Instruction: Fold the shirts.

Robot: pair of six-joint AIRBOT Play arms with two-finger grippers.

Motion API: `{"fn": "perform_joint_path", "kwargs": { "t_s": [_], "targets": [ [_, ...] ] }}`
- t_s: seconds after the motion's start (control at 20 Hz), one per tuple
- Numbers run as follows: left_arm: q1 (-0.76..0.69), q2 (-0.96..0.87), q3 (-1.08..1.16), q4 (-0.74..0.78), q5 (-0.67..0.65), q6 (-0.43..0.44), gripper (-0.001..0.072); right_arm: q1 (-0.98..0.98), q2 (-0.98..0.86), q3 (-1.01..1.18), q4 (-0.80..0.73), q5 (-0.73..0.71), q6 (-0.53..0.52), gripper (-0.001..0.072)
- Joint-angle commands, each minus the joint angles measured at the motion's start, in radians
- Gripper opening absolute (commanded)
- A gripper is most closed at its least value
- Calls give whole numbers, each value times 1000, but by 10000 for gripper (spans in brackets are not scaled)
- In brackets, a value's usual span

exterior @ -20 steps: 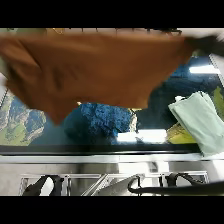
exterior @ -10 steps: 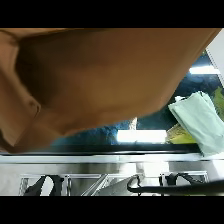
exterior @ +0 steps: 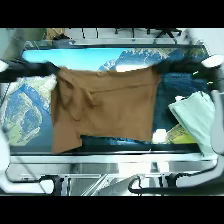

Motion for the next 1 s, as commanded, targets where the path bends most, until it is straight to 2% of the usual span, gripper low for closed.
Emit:
{"fn": "perform_joint_path", "kwargs": {
  "t_s": [0.0, 0.1, 0.2, 0.25, 0.3, 0.35, 0.4, 0.55, 0.7, 0.8, 0.95],
  "targets": [
    [-25, -365, 47, 50, 17, 13, 20, 29, -259, -42, -58, -181, -14, 18],
    [0, -523, 179, -2, -49, 3, 22, 29, -349, -21, -58, -253, -14, 19],
    [34, -605, 310, -100, -105, 3, 24, 27, -376, 5, -58, -278, -14, 27],
    [49, -616, 366, -138, -137, 3, 25, 26, -373, 24, -58, -272, -14, 76],
    [64, -617, 419, -150, -165, 3, 74, 22, -365, 46, -60, -256, -14, 271],
    [79, -610, 470, -153, -205, -2, 446, 14, -345, 63, -64, -231, -13, 369],
    [96, -589, 494, -156, -222, -24, 672, 6, -320, 72, -74, -201, -12, 371],
    [173, -464, 426, -118, -241, -25, 676, -55, -224, 73, -124, -88, 102, 368],
    [272, -338, 307, 43, -311, -27, 674, -148, -145, 46, -165, 104, 198, 362],
    [327, -289, 206, 127, -354, -24, 656, -203, -90, -55, -167, 196, 230, 362],
    [379, -275, 45, 123, -339, 6, 657, -249, 25, -308, -168, 208, 228, 362]
  ]
}}
